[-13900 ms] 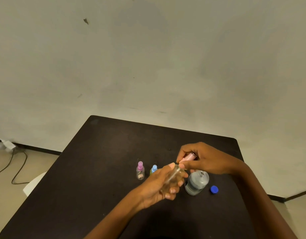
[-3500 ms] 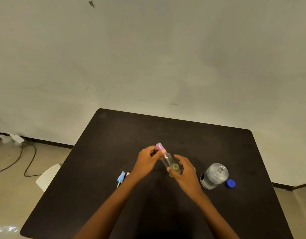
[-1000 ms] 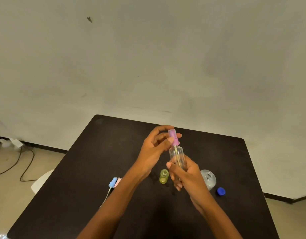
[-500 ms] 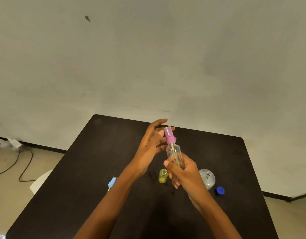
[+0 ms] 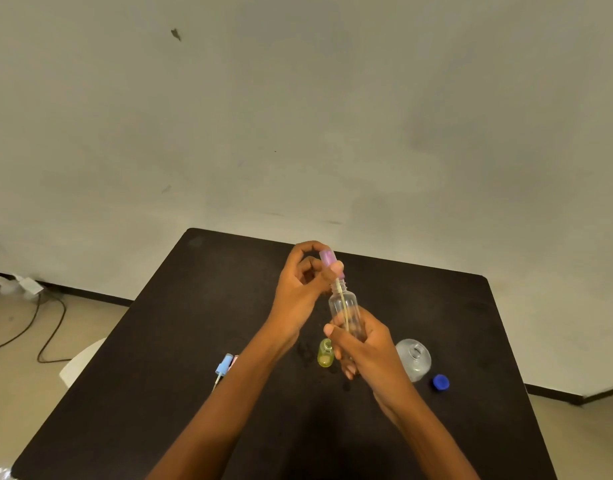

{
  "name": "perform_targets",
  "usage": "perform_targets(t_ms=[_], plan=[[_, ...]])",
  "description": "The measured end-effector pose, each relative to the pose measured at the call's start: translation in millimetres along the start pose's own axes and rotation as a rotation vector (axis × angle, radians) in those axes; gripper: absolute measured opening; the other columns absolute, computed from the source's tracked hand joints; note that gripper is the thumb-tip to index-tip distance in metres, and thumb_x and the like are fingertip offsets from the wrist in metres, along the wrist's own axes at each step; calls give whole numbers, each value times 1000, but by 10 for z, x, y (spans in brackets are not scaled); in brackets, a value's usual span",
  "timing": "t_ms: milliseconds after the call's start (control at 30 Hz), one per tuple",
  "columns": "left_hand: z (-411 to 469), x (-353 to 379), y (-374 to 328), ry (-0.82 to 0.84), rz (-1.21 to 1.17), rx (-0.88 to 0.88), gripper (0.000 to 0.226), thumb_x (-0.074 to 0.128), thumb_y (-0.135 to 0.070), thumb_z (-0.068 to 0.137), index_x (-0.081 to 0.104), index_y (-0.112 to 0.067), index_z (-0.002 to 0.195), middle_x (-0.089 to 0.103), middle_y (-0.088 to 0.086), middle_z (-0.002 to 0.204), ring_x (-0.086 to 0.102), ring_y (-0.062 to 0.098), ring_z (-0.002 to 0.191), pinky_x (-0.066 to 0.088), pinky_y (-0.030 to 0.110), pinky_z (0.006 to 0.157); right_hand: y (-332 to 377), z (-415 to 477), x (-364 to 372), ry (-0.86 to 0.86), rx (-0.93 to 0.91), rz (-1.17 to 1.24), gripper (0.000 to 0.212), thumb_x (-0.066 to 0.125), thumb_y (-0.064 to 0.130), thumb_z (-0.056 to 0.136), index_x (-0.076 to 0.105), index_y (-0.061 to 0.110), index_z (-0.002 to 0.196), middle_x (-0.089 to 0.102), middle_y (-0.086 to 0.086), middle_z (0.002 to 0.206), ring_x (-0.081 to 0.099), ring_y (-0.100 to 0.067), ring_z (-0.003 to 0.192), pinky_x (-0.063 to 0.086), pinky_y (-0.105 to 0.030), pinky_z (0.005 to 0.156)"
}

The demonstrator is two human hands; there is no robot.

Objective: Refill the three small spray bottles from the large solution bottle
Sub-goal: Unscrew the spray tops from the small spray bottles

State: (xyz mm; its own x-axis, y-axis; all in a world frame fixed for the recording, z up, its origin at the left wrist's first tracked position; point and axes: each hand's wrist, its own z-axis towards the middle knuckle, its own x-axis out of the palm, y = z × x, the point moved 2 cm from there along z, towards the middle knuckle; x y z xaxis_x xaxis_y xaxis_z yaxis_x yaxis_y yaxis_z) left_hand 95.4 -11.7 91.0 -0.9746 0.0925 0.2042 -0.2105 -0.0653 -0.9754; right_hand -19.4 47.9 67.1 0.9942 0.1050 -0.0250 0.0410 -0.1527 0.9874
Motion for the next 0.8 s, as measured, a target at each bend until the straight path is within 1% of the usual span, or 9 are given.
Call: perform_targets(t_ms=[200,267,333,433,533,567,633,733,800], plan=[[187,-502,-176,-264,-218,2,30,62,-6,85,53,-21,109,66,2,93,68,13,87,58,28,76,-213,16,44,21,28,-8,14,65,14,82,56,7,90,53,-7,59,46,-11,46,38,-24,43],[254,-833,-186,-347,-166,22,31,62,-8,86,52,-17,114,67,1,93,68,12,87,57,25,75,-332,26,76,18,49,2,13,66,13,82,56,9,90,53,-6,61,48,-8,47,40,-25,45],[318,-1231,-130,-372,57,7,33,63,-10,86,53,-12,118,67,-2,93,67,11,86,56,20,74,-458,20,114,33,82,31,20,67,17,81,55,9,94,54,-6,64,49,-7,49,42,-25,49],[388,-1824,176,-205,599,-178,31,63,-7,85,56,-7,115,66,2,93,64,16,84,55,23,76,-658,-1,226,85,136,85,39,65,33,70,54,9,99,57,-5,71,51,-13,63,46,-25,61],[276,-2211,718,12,977,-466,19,63,-4,84,61,-8,102,65,12,101,61,17,85,51,30,82,-895,33,348,88,178,7,24,65,27,81,57,17,101,61,1,93,58,-15,88,47,-19,72],[198,-2285,903,58,1031,-536,16,63,-5,84,61,-10,99,65,12,101,61,17,87,51,31,85,-964,61,374,76,175,-60,18,65,25,83,59,22,99,59,1,101,58,-14,95,47,-19,74],[42,-2383,1211,111,1091,-623,12,61,-9,87,60,-13,99,64,6,94,62,15,86,51,35,92,-1081,134,448,62,167,-170,21,69,25,80,60,31,98,54,-2,108,55,-13,97,46,-16,71],[-106,-2427,1519,107,1120,-691,20,57,-18,91,59,-13,110,65,4,96,62,14,89,50,31,90,-1290,263,559,56,197,-226,30,74,21,75,59,30,99,58,-3,105,58,-13,96,47,-16,72],[-151,-2411,1610,85,1144,-728,17,55,-23,92,59,-15,108,64,4,97,61,14,90,48,30,86,-1466,361,629,8,234,-266,36,76,14,71,59,24,101,62,-1,103,60,-14,94,47,-20,78]])
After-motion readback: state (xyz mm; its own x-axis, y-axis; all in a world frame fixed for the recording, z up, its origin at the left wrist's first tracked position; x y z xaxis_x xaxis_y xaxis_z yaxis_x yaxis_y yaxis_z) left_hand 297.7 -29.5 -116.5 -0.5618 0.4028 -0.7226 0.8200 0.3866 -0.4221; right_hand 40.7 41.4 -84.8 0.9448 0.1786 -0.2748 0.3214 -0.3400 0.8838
